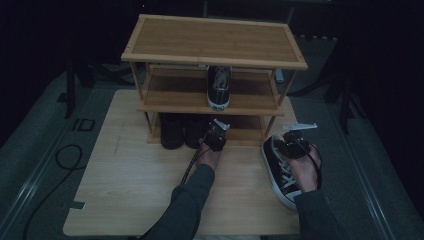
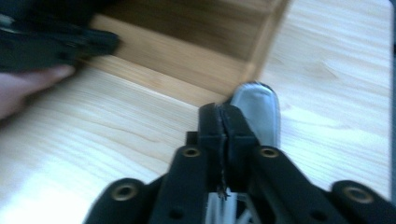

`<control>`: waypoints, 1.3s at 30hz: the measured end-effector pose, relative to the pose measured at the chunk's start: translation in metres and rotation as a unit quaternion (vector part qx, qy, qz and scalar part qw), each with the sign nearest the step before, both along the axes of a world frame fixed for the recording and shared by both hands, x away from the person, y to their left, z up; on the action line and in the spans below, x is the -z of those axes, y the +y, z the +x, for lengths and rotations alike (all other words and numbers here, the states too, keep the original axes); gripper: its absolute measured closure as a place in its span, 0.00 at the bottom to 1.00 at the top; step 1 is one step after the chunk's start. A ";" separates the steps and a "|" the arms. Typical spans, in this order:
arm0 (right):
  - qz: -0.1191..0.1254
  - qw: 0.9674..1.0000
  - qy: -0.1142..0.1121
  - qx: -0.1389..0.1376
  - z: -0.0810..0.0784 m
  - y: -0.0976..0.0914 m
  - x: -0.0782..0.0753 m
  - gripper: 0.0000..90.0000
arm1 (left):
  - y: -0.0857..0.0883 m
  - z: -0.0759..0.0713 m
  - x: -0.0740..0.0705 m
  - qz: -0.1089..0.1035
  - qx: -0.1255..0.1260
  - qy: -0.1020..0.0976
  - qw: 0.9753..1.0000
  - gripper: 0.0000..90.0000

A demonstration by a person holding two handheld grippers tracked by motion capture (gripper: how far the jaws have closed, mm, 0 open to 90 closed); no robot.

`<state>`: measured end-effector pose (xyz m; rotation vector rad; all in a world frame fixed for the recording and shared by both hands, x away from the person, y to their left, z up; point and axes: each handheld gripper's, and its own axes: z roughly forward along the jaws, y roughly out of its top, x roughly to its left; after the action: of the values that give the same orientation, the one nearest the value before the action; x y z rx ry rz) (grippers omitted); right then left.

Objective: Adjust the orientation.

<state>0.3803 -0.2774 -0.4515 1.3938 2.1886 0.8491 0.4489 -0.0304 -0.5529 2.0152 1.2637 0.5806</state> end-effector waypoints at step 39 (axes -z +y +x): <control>-0.034 0.977 0.092 -0.191 -0.007 0.060 0.018 1.00 | 0.000 0.000 0.000 -0.001 0.002 0.000 1.000 1.00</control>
<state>0.3730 -0.2174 -0.4697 1.0703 2.6547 0.7869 0.4490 -0.0299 -0.5530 2.0154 1.2589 0.5764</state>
